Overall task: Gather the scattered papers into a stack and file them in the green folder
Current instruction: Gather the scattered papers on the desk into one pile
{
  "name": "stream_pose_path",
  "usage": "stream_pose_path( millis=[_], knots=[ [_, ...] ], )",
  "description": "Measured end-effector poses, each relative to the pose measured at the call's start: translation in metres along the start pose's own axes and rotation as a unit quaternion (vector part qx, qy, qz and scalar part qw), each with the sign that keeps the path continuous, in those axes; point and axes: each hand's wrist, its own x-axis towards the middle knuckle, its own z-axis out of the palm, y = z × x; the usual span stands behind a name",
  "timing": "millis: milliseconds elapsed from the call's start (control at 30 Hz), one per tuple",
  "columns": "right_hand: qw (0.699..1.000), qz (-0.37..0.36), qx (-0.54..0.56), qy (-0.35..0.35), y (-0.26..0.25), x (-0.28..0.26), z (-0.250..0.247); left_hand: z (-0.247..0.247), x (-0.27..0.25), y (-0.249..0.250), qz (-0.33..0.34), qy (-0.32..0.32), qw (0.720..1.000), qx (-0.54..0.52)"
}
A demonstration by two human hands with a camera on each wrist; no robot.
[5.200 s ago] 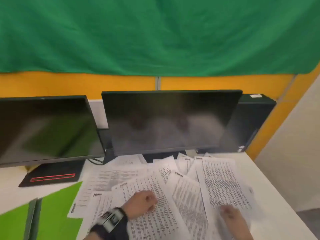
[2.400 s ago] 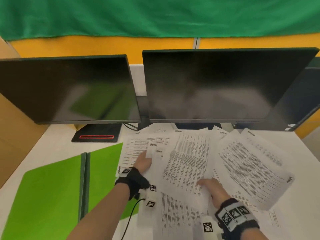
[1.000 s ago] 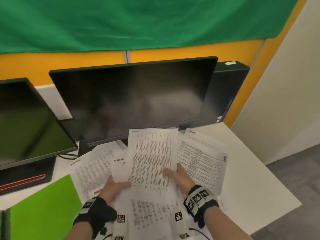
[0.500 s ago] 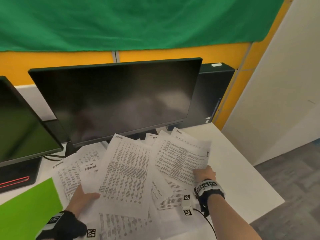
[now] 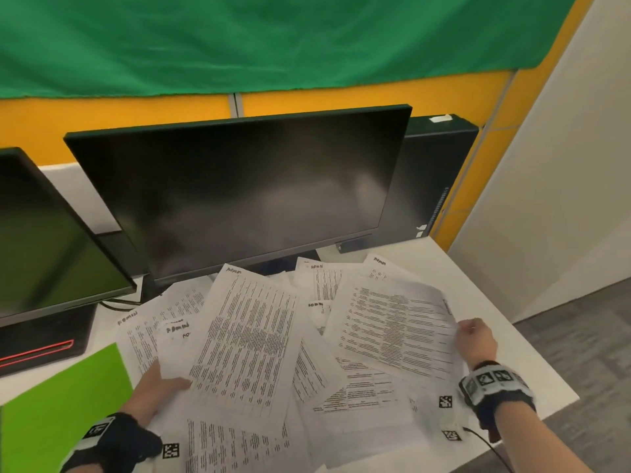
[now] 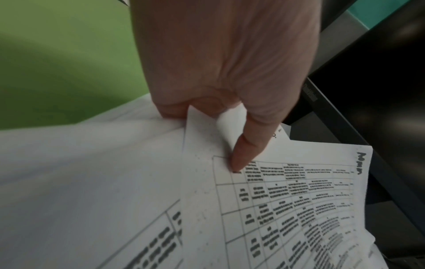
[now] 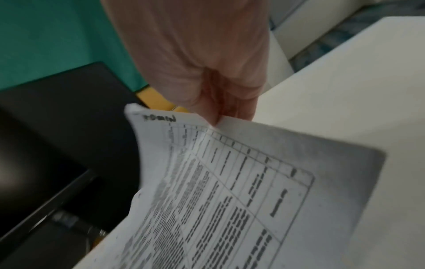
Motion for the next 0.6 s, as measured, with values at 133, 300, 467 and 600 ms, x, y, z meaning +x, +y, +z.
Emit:
stream_pose_path(
  millis=[133, 300, 467, 600],
  knots=[
    [0.992, -0.060, -0.043, -0.099, -0.006, 0.023, -0.010, 0.000, -0.009, 0.007, 0.007, -0.003, 1.000, 0.014],
    [0.960, -0.131, -0.157, -0.193, -0.044, 0.040, 0.005, 0.000, -0.011, 0.010, 0.019, 0.013, 0.999, 0.027],
    [0.911, -0.228, -0.228, -0.257, -0.084, 0.019, 0.047, -0.002, -0.017, 0.010, 0.011, 0.005, 1.000, 0.029],
    [0.916, -0.232, -0.257, -0.203, -0.104, 0.001, 0.071, 0.004, -0.024, 0.014, 0.023, -0.001, 1.000, 0.004]
  ],
)
